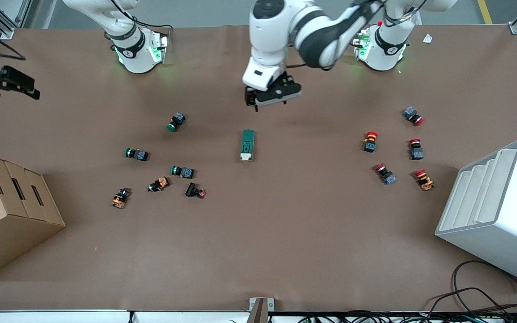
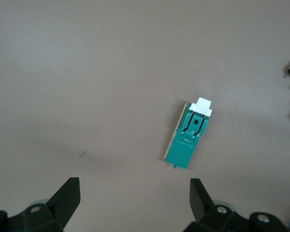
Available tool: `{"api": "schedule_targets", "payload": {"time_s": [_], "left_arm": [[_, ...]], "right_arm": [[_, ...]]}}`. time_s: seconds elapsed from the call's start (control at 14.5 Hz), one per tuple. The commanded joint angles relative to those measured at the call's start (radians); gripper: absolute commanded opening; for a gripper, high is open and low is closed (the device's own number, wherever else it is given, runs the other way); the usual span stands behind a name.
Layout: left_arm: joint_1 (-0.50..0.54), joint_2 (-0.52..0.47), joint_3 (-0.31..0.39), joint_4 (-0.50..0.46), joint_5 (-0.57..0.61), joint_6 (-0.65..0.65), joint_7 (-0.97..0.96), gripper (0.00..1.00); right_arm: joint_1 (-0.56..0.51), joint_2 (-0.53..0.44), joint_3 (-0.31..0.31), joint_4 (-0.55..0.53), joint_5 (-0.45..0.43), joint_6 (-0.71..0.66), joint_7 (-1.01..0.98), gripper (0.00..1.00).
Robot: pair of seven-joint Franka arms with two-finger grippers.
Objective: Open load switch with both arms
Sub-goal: 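Move the left gripper over the green load switch and hold it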
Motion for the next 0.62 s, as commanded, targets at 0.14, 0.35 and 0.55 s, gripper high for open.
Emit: {"api": "schedule_targets", "payload": {"time_s": [0.14,0.35,0.55], "left_arm": [[-0.115,0.171,-0.002,0.020,0.372,0.044,-0.424,1.00],[-0.160,0.227,-0.002,0.013,0.549,0.041,-0.582,1.00],[-0.203,0.271,0.003,0.002,0.733,0.028,-0.714,1.00]], "right_arm": [[-0.024,0.122,0.005,0.001,-0.014,0.051,-0.014,1.00],[-0.022,0.149,0.005,0.005,-0.014,0.102,-0.012,1.00],[-0.013,0.191,0.006,-0.002,0.005,0.122,0.003,1.00]]}}
